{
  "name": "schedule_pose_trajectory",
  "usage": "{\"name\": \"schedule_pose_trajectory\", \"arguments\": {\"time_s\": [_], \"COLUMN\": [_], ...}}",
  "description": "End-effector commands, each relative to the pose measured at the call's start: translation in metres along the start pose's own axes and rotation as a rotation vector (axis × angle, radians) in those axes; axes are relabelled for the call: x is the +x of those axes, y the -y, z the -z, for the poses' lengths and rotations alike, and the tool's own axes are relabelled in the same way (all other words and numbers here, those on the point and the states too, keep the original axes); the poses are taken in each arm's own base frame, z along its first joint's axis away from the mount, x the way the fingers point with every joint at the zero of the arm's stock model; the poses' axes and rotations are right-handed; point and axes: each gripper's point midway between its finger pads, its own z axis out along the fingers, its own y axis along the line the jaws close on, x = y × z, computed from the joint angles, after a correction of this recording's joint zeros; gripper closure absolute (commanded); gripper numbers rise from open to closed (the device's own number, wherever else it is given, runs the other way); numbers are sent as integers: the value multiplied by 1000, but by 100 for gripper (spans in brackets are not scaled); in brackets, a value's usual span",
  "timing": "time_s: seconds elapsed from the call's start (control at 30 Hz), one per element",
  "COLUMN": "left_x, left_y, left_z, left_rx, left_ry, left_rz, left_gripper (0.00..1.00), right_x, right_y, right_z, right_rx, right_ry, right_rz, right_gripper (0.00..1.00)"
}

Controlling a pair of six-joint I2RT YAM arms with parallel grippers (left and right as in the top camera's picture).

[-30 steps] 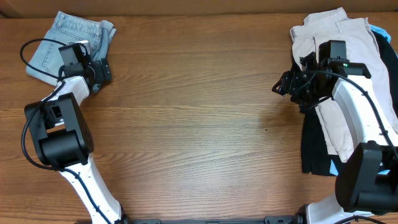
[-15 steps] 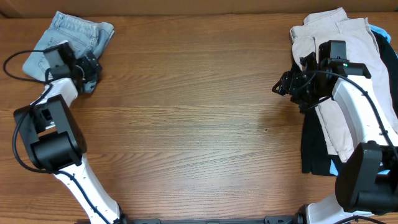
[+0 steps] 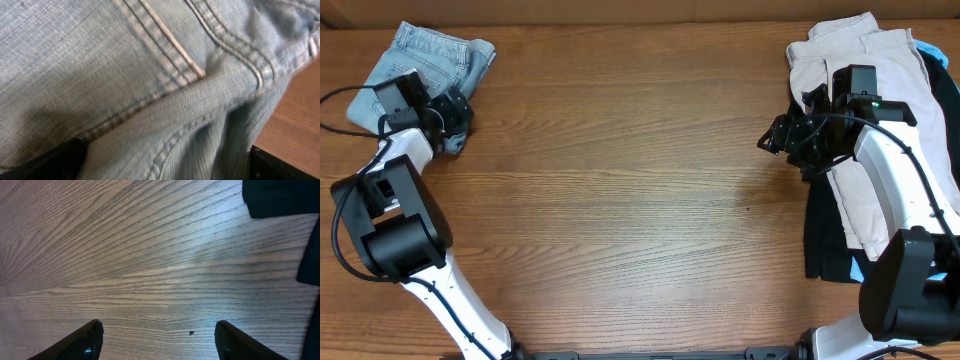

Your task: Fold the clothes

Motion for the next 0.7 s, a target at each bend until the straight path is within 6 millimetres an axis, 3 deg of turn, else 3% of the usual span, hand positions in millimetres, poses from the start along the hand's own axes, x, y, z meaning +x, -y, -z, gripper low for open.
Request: {"name": "schedule_pose_trajectory", "arguments": {"time_s": [0.0, 0.13, 0.23, 0.4, 0.67], "left_x": [-15, -70, -89, -83, -48], "left_y": [12, 37, 52, 57, 43], "left_z": [21, 63, 73, 54, 0], "left_rx": [20, -8, -14, -37, -30], "left_ry": [13, 153, 216, 222, 178], "left_rz": [-154, -362, -534, -687, -685], "left_gripper": [3, 6, 9, 9, 10], "right_x": [-11, -12, -13, -14, -14], "right_y": [-10, -10, -10, -11, -11], "right_z": [19, 19, 19, 19, 19], "right_rx": [-8, -8, -10, -10, -9], "right_ry": [64, 66, 71, 75, 75], "right_rz": [28, 29, 31, 34, 38], "right_gripper": [25, 25, 25, 24, 23]}}
